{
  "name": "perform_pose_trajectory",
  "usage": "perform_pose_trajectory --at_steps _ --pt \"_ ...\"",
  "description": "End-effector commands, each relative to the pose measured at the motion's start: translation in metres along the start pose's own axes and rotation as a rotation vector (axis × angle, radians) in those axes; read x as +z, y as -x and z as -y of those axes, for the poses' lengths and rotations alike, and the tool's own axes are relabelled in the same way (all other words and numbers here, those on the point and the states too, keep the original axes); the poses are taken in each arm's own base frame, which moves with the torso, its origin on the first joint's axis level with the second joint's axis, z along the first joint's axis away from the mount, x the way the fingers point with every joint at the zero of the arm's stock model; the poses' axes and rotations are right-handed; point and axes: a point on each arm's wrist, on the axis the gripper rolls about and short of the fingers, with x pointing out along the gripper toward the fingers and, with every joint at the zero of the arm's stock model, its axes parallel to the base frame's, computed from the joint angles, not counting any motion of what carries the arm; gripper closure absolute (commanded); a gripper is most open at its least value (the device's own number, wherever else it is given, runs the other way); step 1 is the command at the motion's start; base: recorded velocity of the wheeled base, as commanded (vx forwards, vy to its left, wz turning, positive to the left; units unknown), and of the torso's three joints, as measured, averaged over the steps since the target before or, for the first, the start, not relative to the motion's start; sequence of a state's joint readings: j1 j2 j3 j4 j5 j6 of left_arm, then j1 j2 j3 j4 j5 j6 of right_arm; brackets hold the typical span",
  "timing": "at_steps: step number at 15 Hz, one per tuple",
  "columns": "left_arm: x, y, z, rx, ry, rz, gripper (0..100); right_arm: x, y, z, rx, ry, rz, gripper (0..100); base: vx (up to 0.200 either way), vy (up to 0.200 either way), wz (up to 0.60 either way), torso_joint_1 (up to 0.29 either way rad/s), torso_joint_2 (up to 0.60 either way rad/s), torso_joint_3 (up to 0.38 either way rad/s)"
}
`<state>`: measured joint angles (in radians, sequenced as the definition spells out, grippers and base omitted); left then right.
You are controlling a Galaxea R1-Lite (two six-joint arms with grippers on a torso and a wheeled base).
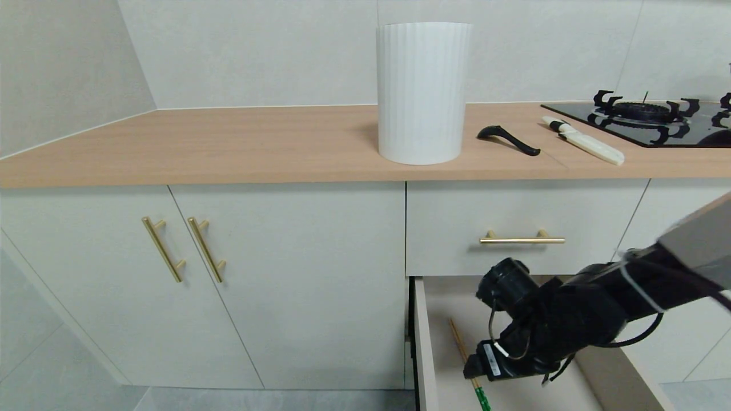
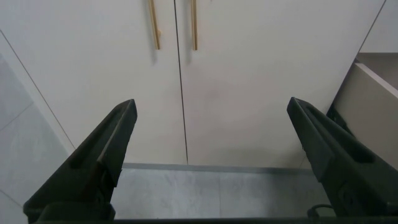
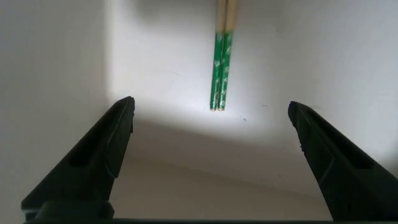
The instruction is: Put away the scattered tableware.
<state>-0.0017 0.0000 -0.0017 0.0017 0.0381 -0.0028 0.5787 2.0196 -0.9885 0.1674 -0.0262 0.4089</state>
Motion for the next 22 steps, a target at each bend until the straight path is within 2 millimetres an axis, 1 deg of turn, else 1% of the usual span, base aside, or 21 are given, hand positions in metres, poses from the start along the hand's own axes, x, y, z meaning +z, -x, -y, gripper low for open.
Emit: perform_pose_trajectory --at_steps 1,2,3,5,6,8,15,19,22 --pt "0.0 0.0 0.0 0.0 0.0 -0.002 0 -0.005 0.105 0.011 0.081 -0.016 0.275 0 0.0 0.0 0.0 0.0 0.0 0.0" --pt "0.0 0.0 0.0 0.0 0.0 -0.002 0 -0.011 0.124 0.015 0.06 -0.015 0.343 0 0.0 0.0 0.0 0.0 0.0 0.0" --pt "0.0 0.0 0.0 0.0 0.0 -0.002 0 -0.015 0.139 0.018 0.024 -0.001 0.404 0 0.0 0.0 0.0 0.0 0.0 0.0" --pt "0.0 0.0 0.0 0.0 0.0 -0.002 0 -0.023 0.157 0.023 -0.038 0.019 0.483 0 0.0 0.0 0.0 0.0 0.0 0.0" --pt "0.0 0.0 0.0 0.0 0.0 -0.002 0 -0.025 0.162 0.024 -0.039 0.027 0.501 0 0.0 0.0 0.0 0.0 0.0 0.0" --pt "0.0 0.0 0.0 0.0 0.0 -0.002 0 -0.027 0.162 0.026 -0.049 0.048 0.502 0 0.0 0.0 0.0 0.0 0.0 0.0" --pt "0.0 0.0 0.0 0.0 0.0 -0.002 0 -0.023 0.162 0.033 -0.084 0.022 0.513 0 0.0 0.0 0.0 0.0 0.0 0.0" --pt "0.0 0.0 0.0 0.0 0.0 -0.002 0 -0.022 0.162 0.034 -0.088 0.019 0.512 0 0.0 0.0 0.0 0.045 -0.21 -0.22" --pt "0.0 0.0 0.0 0.0 0.0 -0.002 0 -0.022 0.161 0.033 -0.089 0.019 0.509 0 0.0 0.0 0.0 0.183 -0.51 -0.294"
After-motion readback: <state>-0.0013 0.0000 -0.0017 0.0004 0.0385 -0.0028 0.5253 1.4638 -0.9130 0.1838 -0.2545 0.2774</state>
